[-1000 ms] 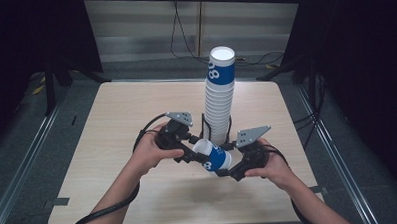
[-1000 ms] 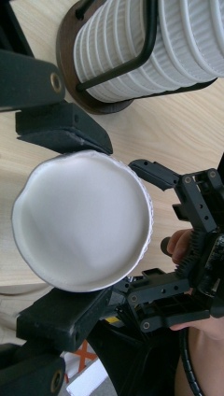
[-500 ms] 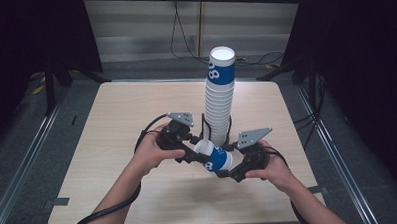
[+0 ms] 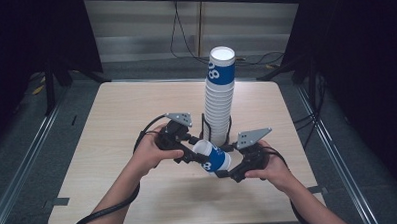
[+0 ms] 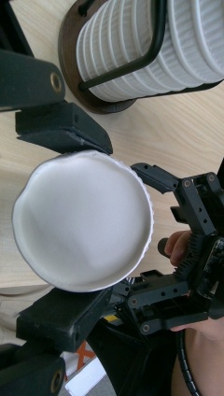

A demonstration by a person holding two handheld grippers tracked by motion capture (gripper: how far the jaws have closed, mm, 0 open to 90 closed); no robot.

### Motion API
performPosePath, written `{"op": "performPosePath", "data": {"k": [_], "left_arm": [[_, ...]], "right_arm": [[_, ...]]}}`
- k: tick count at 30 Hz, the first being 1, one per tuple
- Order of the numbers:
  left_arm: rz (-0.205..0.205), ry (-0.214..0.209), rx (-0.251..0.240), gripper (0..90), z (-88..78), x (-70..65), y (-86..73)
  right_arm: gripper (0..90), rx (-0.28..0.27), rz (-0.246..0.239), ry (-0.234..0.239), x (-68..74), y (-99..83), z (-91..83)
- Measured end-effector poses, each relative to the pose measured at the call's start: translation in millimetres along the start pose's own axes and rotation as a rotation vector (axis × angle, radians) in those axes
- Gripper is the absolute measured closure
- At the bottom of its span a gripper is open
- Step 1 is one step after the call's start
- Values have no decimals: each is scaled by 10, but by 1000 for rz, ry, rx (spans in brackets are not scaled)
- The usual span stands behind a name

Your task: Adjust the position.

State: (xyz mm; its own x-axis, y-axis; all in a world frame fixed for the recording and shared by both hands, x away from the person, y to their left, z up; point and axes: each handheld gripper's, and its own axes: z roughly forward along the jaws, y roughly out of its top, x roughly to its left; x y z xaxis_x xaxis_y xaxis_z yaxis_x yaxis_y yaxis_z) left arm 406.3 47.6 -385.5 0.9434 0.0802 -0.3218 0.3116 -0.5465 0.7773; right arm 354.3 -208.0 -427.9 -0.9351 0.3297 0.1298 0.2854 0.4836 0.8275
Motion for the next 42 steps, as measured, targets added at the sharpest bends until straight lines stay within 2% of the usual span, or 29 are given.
{"op": "performPosePath", "data": {"k": [5,11,18,21,23,24,25,26,27,30,31,32,33,34,35,36,37,38,39,40,41,42], "left_arm": [[1,-7,4,293,5,7,2],[-3,-11,-16,293,-4,6,19],[-2,-21,-36,293,-17,20,0],[7,-21,-12,292,-19,18,-19],[14,-16,-14,292,-12,13,-27],[15,-17,-6,292,-10,10,-31],[56,-8,26,292,-17,3,-31],[56,-8,26,291,-17,3,-31],[87,25,51,279,-16,-15,-31],[97,46,77,240,-21,-27,-28],[123,60,106,223,-17,-42,-22],[123,60,106,212,-17,-42,-22],[130,67,125,212,-19,-49,-17],[149,91,164,210,-13,-71,-11],[166,101,183,210,-6,-80,-5],[166,101,183,210,-6,-80,-5],[191,119,234,210,3,-107,12],[191,119,234,210,3,-107,12],[203,142,267,209,29,-133,25],[203,142,267,207,29,-133,25],[223,155,291,207,47,-147,34],[224,154,307,207,57,-155,41]], "right_arm": [[120,16,3,0,0,-28,14],[119,21,11,6,0,-65,42],[144,7,-1,-2,3,-63,55],[164,21,-10,-8,10,-53,44],[170,30,-16,-7,14,-48,43],[175,41,-22,-15,18,-40,41],[183,59,-22,0,21,-32,42],[183,59,-22,0,21,-32,42],[188,88,-27,-6,28,-27,43],[192,110,-36,-2,25,-30,47],[193,131,-37,-7,24,-36,53],[193,131,-37,-7,24,-36,53],[195,133,-39,-6,24,-38,52],[198,146,-40,-8,21,-35,52],[199,156,-51,-16,16,-34,51],[199,156,-51,-16,16,-34,51],[200,170,-55,-16,9,-33,50],[200,170,-55,-16,9,-33,50],[201,189,-62,-17,7,-31,49],[201,189,-62,-17,7,-31,49],[201,197,-64,-18,9,-30,48],[202,205,-71,-15,8,-27,48]]}}
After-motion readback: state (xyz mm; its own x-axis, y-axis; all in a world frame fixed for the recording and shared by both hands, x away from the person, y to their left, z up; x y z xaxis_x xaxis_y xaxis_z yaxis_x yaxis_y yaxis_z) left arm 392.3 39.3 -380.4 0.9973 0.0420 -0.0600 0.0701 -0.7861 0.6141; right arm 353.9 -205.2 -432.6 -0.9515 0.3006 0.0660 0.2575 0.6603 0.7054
